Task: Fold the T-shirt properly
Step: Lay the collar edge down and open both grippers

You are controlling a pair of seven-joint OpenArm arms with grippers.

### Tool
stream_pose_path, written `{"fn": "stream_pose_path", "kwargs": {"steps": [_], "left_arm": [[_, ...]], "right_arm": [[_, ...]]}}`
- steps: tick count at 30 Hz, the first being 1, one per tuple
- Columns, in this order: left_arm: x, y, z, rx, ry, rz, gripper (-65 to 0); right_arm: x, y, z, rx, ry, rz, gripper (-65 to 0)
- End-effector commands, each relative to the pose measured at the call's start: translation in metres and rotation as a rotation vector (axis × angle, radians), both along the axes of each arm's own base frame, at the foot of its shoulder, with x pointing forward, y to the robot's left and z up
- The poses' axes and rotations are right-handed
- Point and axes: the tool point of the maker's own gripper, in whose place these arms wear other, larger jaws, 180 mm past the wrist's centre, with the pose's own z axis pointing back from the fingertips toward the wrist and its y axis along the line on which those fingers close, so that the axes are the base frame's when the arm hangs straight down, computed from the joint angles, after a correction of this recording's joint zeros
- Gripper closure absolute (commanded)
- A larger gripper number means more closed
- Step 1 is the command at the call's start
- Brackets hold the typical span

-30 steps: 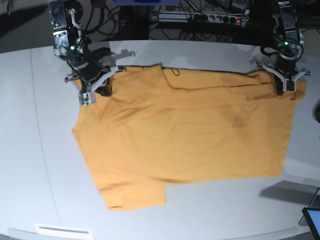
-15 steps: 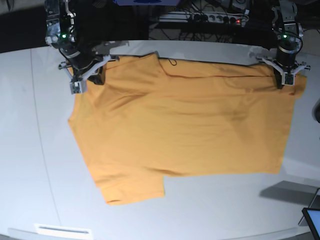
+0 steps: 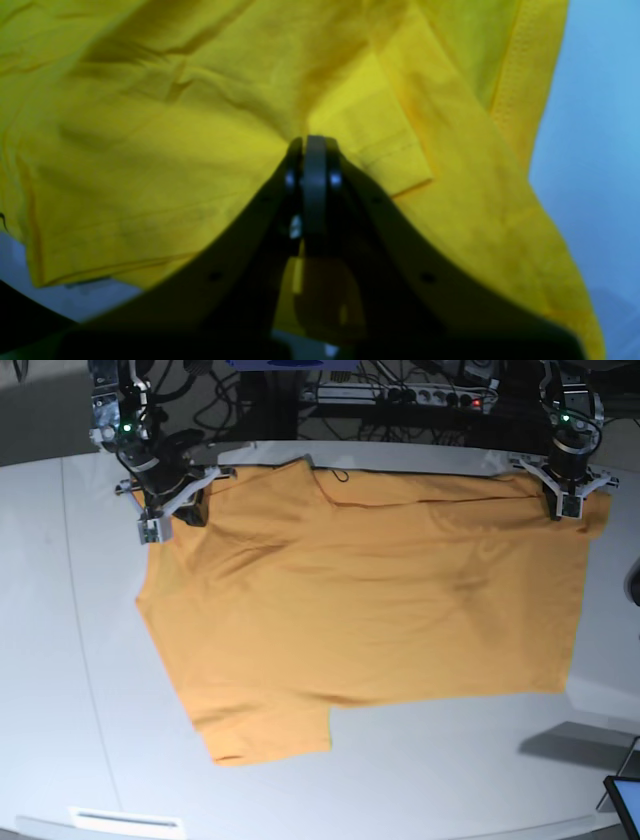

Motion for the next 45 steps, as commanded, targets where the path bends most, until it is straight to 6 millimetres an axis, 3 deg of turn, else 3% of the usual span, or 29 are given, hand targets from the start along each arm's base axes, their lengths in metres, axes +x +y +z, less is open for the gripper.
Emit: {"fn": "stream_pose_path", "kwargs": {"steps": [1, 7, 10, 14, 24, 27, 33, 38, 45], "left_arm": [[-0.019, -0.001, -0.018, -0.003, 0.125, -0.002, 0.0], [-0.002, 0.019, 0.003, 0.024, 0.049, 0.053, 0.0], [0.003, 0.028, 0.011, 0.039, 0.022, 0.079, -0.2], [0.014, 0.027, 0.022, 0.04, -0.018, 0.072, -0.2], [0.037, 0.025, 0.04, 0.049, -0.07, 0.068, -0.2], [0.048, 0.022, 0.053, 0.061, -0.078, 0.069, -0.2], [0.051, 0.032, 0.085, 0.089, -0.162, 0.118, -0.2], [0.051, 0.034, 0.086, 0.094, -0.163, 0.122, -0.2], [0.05, 0.034, 0.084, 0.089, -0.159, 0.124, -0.2]], "right_arm": [[-0.088, -0.035, -0.052, -0.18, 0.422, 0.004, 0.0], [-0.069, -0.034, -0.032, -0.182, 0.349, 0.005, 0.0], [-0.062, -0.044, -0.024, -0.192, 0.321, -0.023, 0.0], [-0.054, -0.051, -0.021, -0.199, 0.305, -0.044, 0.0], [-0.025, -0.045, 0.004, -0.196, 0.231, -0.031, 0.0], [-0.019, -0.043, 0.014, -0.196, 0.197, -0.028, 0.0], [-0.021, -0.042, 0.014, -0.194, 0.199, -0.026, 0.0], [-0.02, -0.04, 0.014, -0.191, 0.198, -0.02, 0.0], [-0.021, -0.016, 0.014, -0.164, 0.191, 0.044, 0.0]]}}
